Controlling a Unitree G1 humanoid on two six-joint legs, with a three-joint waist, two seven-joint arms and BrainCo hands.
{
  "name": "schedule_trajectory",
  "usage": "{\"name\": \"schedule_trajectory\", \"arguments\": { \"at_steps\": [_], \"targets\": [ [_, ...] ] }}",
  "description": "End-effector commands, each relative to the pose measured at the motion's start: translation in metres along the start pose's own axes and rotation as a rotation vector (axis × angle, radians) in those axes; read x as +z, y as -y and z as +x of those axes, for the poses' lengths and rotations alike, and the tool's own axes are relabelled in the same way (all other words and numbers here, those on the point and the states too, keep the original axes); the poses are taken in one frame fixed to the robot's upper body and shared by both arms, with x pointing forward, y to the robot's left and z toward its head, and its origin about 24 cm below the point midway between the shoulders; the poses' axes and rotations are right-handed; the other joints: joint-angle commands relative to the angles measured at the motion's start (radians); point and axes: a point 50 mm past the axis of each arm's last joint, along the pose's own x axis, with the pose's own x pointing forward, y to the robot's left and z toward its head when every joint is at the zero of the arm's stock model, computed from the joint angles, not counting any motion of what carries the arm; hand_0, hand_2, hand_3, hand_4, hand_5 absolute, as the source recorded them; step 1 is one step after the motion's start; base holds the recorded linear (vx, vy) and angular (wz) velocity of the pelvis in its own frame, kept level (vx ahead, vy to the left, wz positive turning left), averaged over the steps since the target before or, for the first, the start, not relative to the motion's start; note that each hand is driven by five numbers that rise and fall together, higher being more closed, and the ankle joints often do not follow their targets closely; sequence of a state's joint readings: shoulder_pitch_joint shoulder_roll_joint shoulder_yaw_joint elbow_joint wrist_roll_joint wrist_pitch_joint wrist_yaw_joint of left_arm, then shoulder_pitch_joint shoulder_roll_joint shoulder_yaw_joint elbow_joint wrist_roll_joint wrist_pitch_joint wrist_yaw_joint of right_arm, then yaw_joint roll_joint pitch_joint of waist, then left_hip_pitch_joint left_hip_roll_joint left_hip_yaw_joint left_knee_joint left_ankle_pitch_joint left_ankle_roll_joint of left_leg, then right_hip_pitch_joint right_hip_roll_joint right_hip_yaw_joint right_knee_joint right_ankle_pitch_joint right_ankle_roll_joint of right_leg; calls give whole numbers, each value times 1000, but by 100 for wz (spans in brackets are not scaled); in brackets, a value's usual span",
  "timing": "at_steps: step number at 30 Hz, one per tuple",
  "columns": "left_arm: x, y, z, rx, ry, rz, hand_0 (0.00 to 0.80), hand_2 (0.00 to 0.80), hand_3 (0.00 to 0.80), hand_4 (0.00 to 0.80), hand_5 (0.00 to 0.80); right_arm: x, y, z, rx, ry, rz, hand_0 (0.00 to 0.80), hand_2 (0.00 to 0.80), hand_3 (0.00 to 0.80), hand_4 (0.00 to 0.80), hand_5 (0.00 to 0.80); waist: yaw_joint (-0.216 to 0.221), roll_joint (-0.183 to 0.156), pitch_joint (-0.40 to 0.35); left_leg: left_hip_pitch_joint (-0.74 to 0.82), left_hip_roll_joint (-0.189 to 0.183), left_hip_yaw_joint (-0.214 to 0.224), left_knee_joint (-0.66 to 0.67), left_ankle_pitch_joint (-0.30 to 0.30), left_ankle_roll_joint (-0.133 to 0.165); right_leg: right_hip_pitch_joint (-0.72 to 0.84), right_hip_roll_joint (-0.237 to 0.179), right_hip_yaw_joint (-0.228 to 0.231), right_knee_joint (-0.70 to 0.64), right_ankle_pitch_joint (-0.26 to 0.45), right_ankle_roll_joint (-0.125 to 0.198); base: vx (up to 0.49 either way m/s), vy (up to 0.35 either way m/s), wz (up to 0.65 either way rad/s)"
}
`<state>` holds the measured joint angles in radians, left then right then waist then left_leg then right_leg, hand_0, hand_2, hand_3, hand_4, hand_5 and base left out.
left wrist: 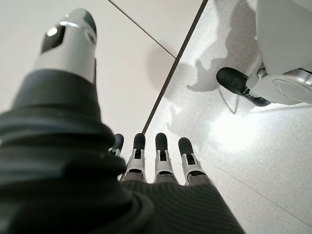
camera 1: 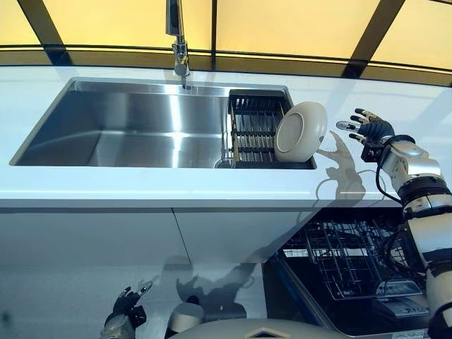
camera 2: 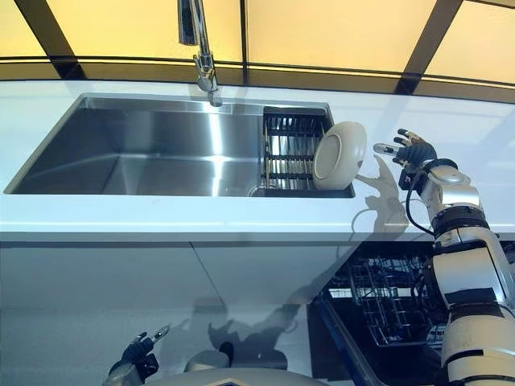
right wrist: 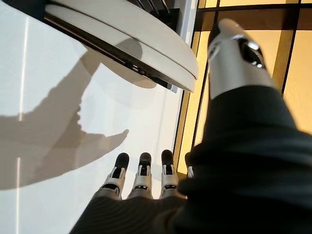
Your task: Take plates into dishwasher
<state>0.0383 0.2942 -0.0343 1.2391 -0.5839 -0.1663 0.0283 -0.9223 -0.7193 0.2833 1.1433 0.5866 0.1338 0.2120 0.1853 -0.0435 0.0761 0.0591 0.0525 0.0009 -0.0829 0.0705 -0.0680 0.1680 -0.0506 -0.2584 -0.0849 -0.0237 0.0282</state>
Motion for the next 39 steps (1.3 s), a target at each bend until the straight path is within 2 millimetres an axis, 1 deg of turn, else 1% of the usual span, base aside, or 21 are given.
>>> {"name": "schedule_trajectory", "arguments": {
  "at_steps": [1,10,14,23,31,39],
  "targets": [
    [20,-6,3,3,83,2,0,0,0,0,0,40,2,0,-4,125,13,0,0,0,0,0,43,-6,-12,-23,-2,0,-4,-15,-2,-35,-78,3,-2,56,45,6,11,9],
    [17,-5,2,-9,81,4,0,0,0,0,0,37,-7,3,20,113,28,0,0,0,0,0,57,0,-9,-22,-7,-16,-4,-19,0,-30,-83,-8,-2,52,45,4,4,1],
    [16,-6,2,-10,82,-1,0,0,0,0,0,37,-8,3,24,111,33,0,0,0,0,0,63,1,-7,-18,-10,-23,-4,-21,2,-25,-86,-14,-2,53,46,19,26,8],
    [13,-11,1,5,74,-5,0,0,0,0,0,42,-18,6,43,121,37,0,0,0,0,0,75,0,-6,-14,-12,-32,-4,-24,4,-20,-90,-21,-2,53,48,11,15,6],
    [12,-9,0,0,79,-6,0,0,0,0,0,44,-22,7,48,113,44,0,0,0,0,0,81,-3,-5,-10,-14,-38,-4,-26,7,-16,-91,-25,-2,54,48,0,0,0],
    [13,-10,0,13,85,-14,0,0,0,0,0,41,-23,8,58,94,73,0,0,0,0,0,92,1,4,-12,-15,-48,-4,-23,8,-16,-94,-31,-1,57,49,6,5,4]
  ]
}}
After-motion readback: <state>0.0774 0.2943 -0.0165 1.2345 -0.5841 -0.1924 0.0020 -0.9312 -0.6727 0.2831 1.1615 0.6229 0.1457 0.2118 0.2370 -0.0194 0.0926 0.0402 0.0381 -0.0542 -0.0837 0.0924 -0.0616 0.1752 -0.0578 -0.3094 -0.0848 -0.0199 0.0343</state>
